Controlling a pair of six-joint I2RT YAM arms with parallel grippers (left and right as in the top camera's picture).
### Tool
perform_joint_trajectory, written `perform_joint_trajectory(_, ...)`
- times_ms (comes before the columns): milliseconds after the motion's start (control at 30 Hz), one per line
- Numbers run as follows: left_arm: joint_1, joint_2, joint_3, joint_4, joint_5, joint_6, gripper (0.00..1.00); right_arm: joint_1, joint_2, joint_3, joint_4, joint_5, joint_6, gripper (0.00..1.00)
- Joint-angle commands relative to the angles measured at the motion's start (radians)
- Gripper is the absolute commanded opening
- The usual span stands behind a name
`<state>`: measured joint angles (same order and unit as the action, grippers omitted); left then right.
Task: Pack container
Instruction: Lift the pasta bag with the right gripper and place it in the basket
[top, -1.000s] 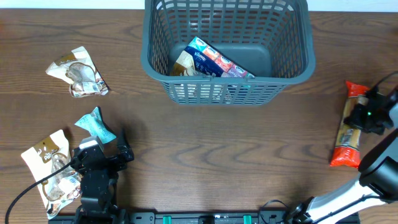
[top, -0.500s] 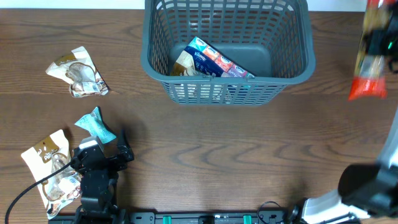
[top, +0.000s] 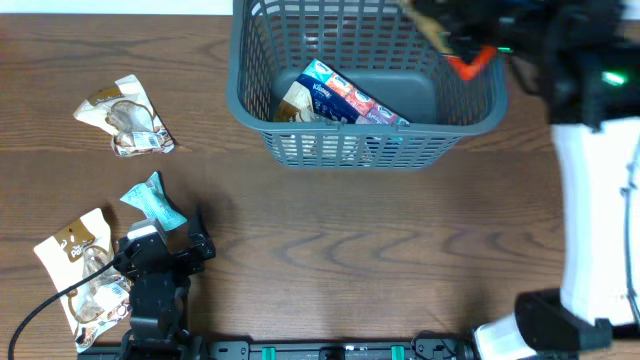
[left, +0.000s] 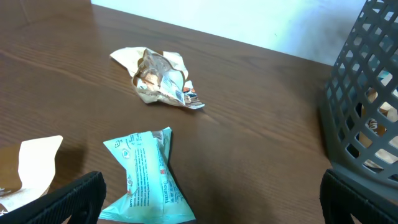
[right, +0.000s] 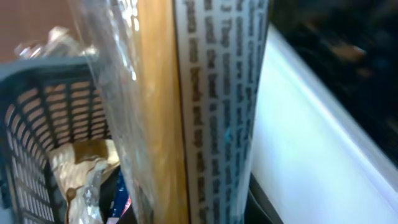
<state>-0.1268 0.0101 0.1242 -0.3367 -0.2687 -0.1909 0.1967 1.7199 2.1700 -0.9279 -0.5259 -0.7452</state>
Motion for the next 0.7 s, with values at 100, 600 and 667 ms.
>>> perform_joint_trajectory(100,0.004,-0.006,-0.002,-0.019,-0.002,-0.014,0.99,0.087,0.142,0.010,-0.010,-0.003,-0.207,0.01)
perform_joint_trajectory(600,0.004,-0.006,-0.002,-0.022,-0.002,-0.013,0.99,0.090,0.453,0.010,-0.232,0.100,-0.170,0.50)
perform_joint_trajectory(667,0.004,-0.006,-0.002,-0.022,-0.003,-0.013,0.99,0.090,0.450,0.010,-0.232,0.100,-0.164,0.54)
